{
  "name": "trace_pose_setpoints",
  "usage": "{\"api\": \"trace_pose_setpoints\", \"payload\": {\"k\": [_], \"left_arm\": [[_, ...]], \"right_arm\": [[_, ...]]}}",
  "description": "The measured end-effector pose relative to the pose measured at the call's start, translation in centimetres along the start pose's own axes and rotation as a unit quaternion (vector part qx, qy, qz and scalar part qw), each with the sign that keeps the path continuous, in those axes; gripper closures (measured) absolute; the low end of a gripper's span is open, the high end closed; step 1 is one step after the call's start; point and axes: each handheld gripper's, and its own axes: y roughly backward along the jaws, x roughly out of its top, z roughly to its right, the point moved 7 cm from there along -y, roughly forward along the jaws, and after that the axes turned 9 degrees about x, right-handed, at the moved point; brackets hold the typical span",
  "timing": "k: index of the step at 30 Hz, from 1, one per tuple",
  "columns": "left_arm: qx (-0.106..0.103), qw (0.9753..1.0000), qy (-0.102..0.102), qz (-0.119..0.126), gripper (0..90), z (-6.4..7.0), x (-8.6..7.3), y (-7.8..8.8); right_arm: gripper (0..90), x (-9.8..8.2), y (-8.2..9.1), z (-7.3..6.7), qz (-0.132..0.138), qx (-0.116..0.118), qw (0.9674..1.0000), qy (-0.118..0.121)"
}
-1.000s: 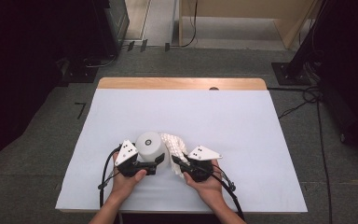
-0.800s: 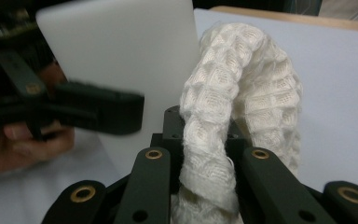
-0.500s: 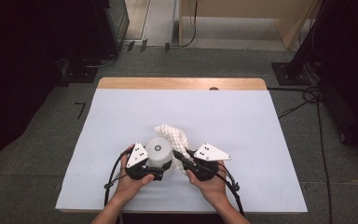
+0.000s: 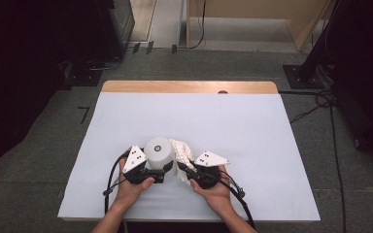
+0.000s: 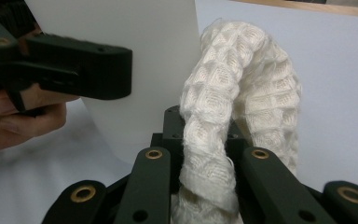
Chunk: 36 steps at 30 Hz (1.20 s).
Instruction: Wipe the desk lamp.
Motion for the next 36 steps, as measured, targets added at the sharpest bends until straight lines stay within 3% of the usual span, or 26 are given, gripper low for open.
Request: {"api": "trace_pose_setpoints", "payload": {"k": [3,7,13,16,18,21,24,28,31,33,36], "left_arm": [[0.033,0.9993,-0.017,-0.011,8.4,-0.3,-0.7,-0.5],[0.05,0.9983,-0.019,-0.024,8.3,-0.7,-1.5,-1.2],[0.052,0.9984,-0.014,-0.021,8.1,-0.8,-1.8,-1.2],[0.041,0.999,0.004,-0.016,3.9,-0.7,-1.6,-0.9],[0.051,0.9986,0.009,-0.011,3.5,-0.7,-1.4,-0.6],[0.075,0.9971,0.012,-0.01,2.9,-0.3,-1.2,-0.5],[0.111,0.9935,0.007,-0.022,1.3,0.2,-1.3,-0.9],[0.128,0.9903,0.018,-0.052,2.9,-0.1,-1.9,-1.5],[0.117,0.9908,0.034,-0.059,2.9,-0.4,-2.4,-1.8],[0.115,0.9915,0.025,-0.054,7.9,-0.3,-2.2,-1.7],[0.106,0.9927,0.02,-0.054,8.1,-0.5,-2.2,-1.6]], "right_arm": [[78.5,0.3,0.4,0.4,0.007,-0.007,0.9999,-0.003],[78.5,0.7,1.2,1.2,0.021,-0.02,0.9994,-0.016],[78.5,0.9,1.9,2.2,0.032,-0.031,0.9987,-0.024],[78.5,0.9,2.0,2.3,0.031,-0.032,0.9987,-0.025],[78.5,0.9,2.1,2.4,0.032,-0.035,0.9986,-0.024],[78.5,1.0,2.3,2.6,0.035,-0.037,0.9984,-0.026],[78.5,0.9,2.2,2.6,0.034,-0.036,0.9984,-0.028],[78.4,0.6,1.8,2.3,0.028,-0.032,0.9988,-0.025],[78.4,0.5,1.6,2.1,0.025,-0.029,0.999,-0.025],[78.4,0.4,1.5,2.1,0.022,-0.028,0.9991,-0.023],[78.4,0.3,1.4,2.0,0.02,-0.028,0.9991,-0.026]]}}
